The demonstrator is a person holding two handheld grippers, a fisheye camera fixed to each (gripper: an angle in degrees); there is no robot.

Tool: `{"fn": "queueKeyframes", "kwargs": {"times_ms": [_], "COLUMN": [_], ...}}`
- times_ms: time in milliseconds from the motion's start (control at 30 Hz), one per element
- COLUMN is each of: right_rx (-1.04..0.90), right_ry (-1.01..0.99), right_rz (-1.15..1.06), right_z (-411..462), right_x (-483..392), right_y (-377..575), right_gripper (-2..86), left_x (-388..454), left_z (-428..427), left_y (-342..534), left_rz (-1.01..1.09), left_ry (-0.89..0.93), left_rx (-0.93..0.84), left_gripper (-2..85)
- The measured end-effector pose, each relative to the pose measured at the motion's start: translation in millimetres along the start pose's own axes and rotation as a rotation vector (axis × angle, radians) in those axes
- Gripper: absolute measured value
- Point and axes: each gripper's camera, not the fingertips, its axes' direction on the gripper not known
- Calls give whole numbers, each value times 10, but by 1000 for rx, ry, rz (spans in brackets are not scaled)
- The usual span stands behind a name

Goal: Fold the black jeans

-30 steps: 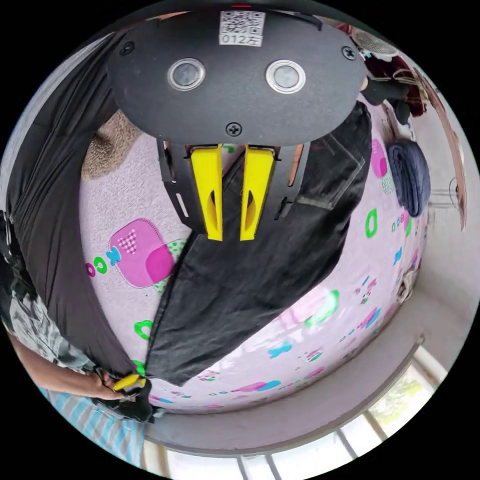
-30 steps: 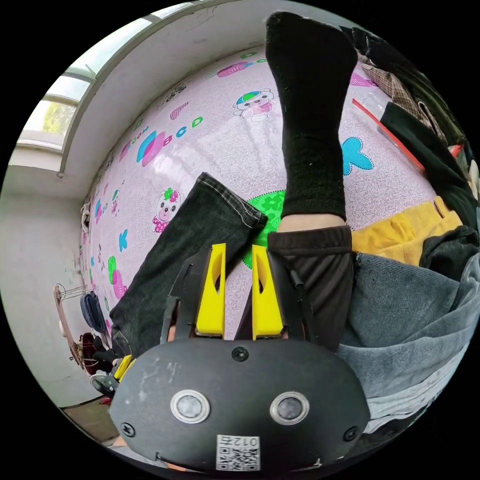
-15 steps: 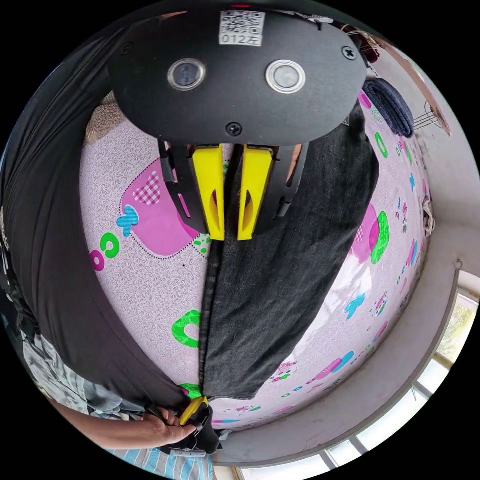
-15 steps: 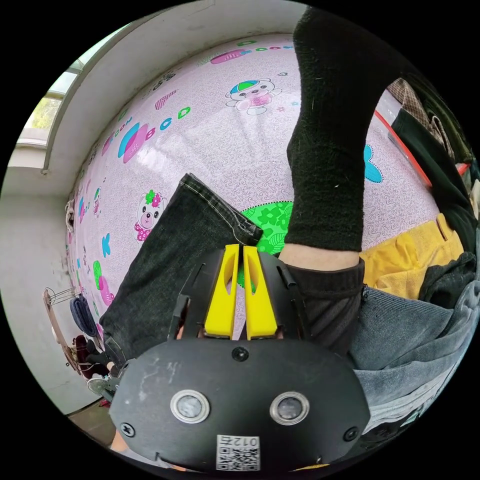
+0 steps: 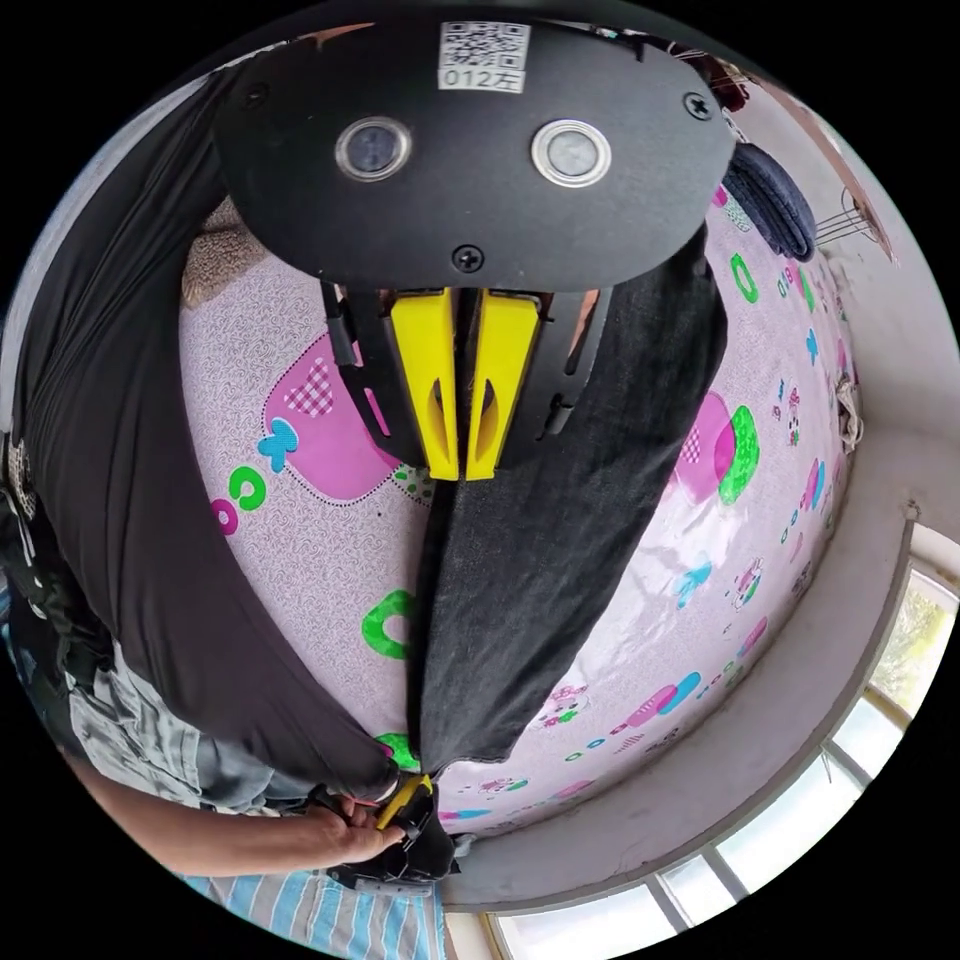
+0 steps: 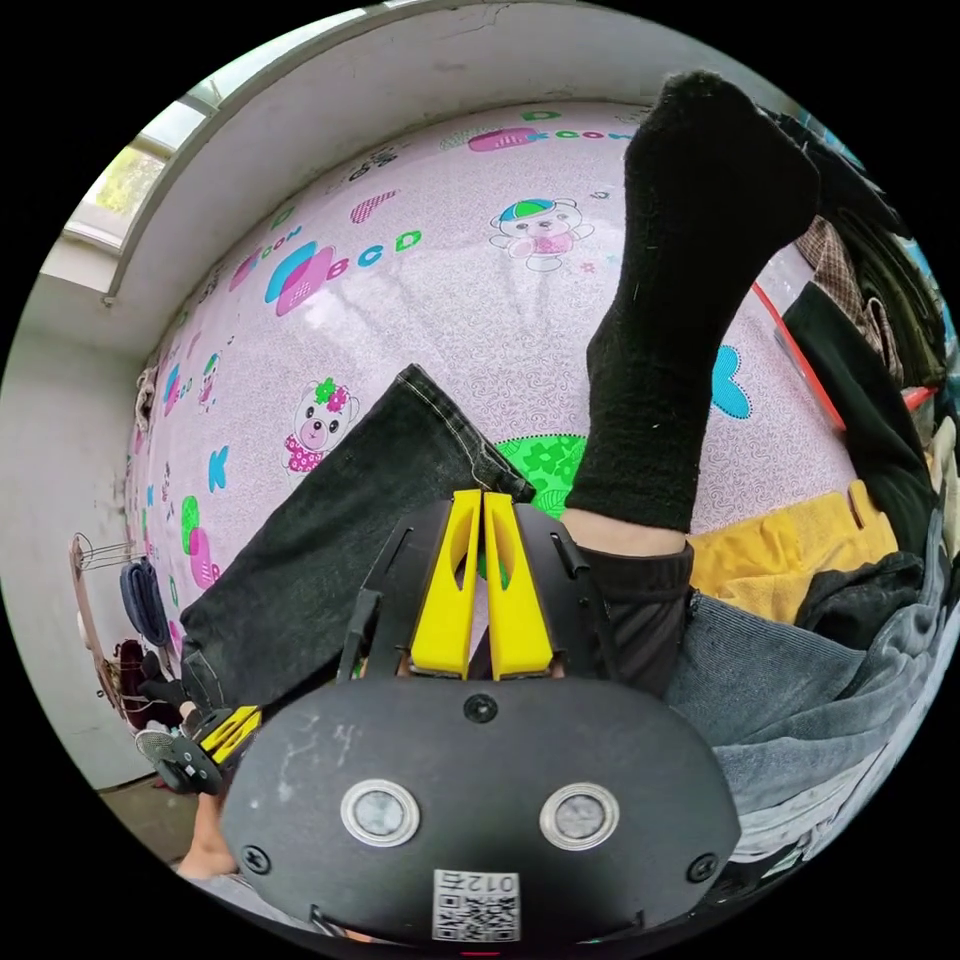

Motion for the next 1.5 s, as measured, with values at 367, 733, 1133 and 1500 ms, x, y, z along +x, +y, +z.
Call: {"fn": "queueKeyframes", "kwargs": {"times_ms": [367,733,1133,1500], "right_rx": [41,-37,34,-16], "right_ry": [-77,62,59,68], "right_rz": [-20,-70,-137,-83], "right_z": [-410,-407,-611,-396], "right_x": [-51,-193,-453,-349], "right_y": [134,160,90,7], "right_gripper": [-7,-7,-8,-8], "left_x": [-535,-476,-216,-193], "left_z": [-181,-128,-32,-2], "left_y": [210,81,-44,-67], "left_rz": [-155,-82,-86,-88], "left_ry": [207,265,110,98], "left_rx": [81,-2,-44,-56], "left_gripper": [-1,-1,-1,-1]}}
